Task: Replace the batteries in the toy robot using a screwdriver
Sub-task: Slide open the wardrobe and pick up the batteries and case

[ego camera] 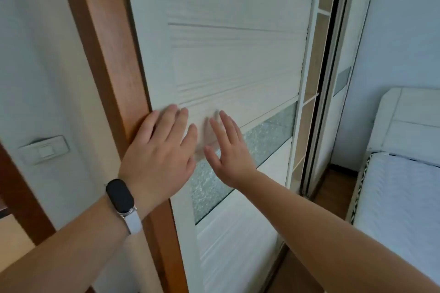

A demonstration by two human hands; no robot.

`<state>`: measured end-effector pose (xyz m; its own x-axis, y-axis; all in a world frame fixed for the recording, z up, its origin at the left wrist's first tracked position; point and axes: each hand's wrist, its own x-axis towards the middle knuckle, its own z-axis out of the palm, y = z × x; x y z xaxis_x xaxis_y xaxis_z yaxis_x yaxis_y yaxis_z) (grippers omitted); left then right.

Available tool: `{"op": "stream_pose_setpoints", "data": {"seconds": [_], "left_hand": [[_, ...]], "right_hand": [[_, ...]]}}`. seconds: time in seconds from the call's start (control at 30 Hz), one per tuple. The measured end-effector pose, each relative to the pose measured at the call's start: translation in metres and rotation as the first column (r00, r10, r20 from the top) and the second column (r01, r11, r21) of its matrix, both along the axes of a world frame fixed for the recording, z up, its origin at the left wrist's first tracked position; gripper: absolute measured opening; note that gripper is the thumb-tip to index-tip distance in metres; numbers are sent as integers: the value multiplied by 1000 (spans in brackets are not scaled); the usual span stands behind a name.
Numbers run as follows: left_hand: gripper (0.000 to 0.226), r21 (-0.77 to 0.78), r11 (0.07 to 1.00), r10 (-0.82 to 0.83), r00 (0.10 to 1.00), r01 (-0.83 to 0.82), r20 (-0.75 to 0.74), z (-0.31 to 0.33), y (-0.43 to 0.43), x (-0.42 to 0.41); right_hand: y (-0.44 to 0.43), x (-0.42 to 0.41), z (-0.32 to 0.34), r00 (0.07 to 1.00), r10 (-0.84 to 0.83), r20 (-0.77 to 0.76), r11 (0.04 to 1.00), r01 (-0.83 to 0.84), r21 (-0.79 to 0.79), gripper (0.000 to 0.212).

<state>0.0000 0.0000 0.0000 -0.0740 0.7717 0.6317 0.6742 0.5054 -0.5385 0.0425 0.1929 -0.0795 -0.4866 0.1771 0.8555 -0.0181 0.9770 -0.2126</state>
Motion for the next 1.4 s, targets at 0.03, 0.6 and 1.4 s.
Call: {"op": "stream_pose_setpoints", "data": {"seconds": [0.03, 0.6, 1.4], "left_hand": [[45, 8, 999, 31, 1000, -31, 5, 0, 0, 0], [55, -79, 988, 142, 987, -136, 77, -9, 27, 4], [22, 388, 876, -289, 956, 286, -53, -58, 200, -48]], "right_hand": [[0, -8, -2, 1000, 13, -13, 1000, -13, 1, 62], [43, -73, -32, 962, -87, -261, 995, 69, -76, 69], [181, -72, -30, 969, -125, -213, 991, 113, -68, 68]]}}
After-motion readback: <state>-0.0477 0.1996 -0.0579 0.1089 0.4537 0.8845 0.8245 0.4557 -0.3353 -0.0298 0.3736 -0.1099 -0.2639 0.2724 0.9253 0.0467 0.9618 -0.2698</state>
